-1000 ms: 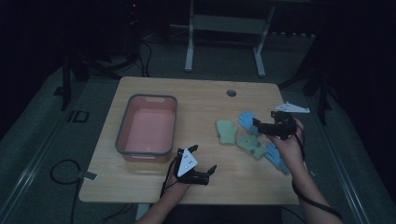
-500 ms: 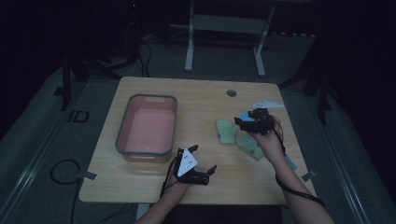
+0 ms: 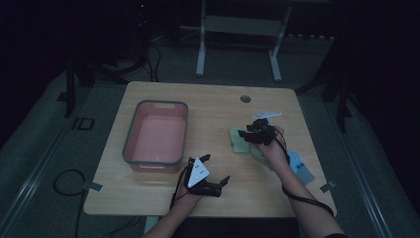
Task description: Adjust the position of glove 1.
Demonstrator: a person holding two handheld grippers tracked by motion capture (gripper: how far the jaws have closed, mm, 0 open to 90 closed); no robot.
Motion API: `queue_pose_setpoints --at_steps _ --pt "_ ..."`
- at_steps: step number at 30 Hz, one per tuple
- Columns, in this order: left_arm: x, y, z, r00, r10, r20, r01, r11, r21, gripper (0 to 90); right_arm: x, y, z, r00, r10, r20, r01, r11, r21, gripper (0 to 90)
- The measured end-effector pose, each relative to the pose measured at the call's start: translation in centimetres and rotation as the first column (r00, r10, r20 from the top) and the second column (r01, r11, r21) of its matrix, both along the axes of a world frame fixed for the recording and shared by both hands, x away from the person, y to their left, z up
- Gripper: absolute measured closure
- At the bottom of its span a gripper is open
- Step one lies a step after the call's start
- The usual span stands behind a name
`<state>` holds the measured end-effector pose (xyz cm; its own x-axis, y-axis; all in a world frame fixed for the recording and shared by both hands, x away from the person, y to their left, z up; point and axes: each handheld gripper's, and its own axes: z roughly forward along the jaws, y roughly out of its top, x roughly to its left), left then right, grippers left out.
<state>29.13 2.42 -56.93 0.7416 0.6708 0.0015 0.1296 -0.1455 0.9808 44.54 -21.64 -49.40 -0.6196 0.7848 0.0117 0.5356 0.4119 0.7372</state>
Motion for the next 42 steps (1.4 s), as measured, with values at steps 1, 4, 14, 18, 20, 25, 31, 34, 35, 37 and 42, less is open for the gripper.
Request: queue_pose_setpoints --at_steps 1,4,14,18,20,25,31,34,35,37,42 --pt "0.0 0.0 0.0 1.0 0.0 0.001 0.0 1.0 0.001 1.8 0.1 0.1 -0.2 1.0 -0.001 -0.007 0.001 1.0 -0.006 53.1" --pt "0.0 0.0 0.0 0.9999 -0.011 0.003 0.011 0.9999 0.002 1.8 0.7 0.3 -1.1 0.9996 0.005 -0.026 -0.006 1.0 -0.02 55.3" --pt "0.0 0.0 0.0 1.0 -0.008 0.0 0.008 1.0 0.003 1.8 2.1 0.9 -4.8 0.9977 0.009 -0.068 -0.016 0.995 -0.101 49.0" --pt "-0.1 -0.1 0.0 1.0 -0.008 0.004 0.008 1.0 0.005 1.9 2.0 1.0 -5.1 0.999 0.0 -0.045 -0.004 0.995 -0.099 54.9" --pt "-0.1 -0.1 0.0 1.0 -0.007 0.004 0.007 1.0 0.006 1.8 2.0 1.1 -5.2 0.9991 -0.002 -0.043 -0.002 0.996 -0.094 57.6" --pt "-0.1 -0.1 0.0 1.0 -0.003 0.001 0.003 1.0 0.005 1.8 1.9 1.6 -5.1 0.9984 -0.023 -0.052 0.018 0.996 -0.089 82.4" --pt "0.0 -0.1 0.0 1.0 -0.003 0.002 0.003 1.0 0.006 1.9 1.2 1.9 -3.0 0.9975 -0.032 -0.063 0.029 0.998 -0.057 85.4" --pt "-0.1 -0.1 0.0 1.0 -0.003 0.004 0.003 1.0 0.009 1.8 0.0 1.9 -0.8 0.9994 -0.02 -0.028 0.019 0.999 -0.036 85.4" --pt "-0.1 -0.1 0.0 1.0 -0.004 0.005 0.004 0.9999 0.011 1.9 -0.5 1.9 0.0 0.9997 -0.021 -0.014 0.021 0.999 -0.028 85.4" --pt "-0.1 -0.1 0.0 1.0 -0.003 0.007 0.003 0.9999 0.014 1.9 -1.0 1.9 0.8 0.9998 -0.022 0.001 0.022 1.0 -0.019 85.4" --pt "-0.1 -0.2 0.0 1.0 0.002 0.008 -0.002 0.9999 0.014 1.8 -4.5 1.4 3.7 0.9985 -0.009 0.054 0.009 1.0 0.006 85.3"
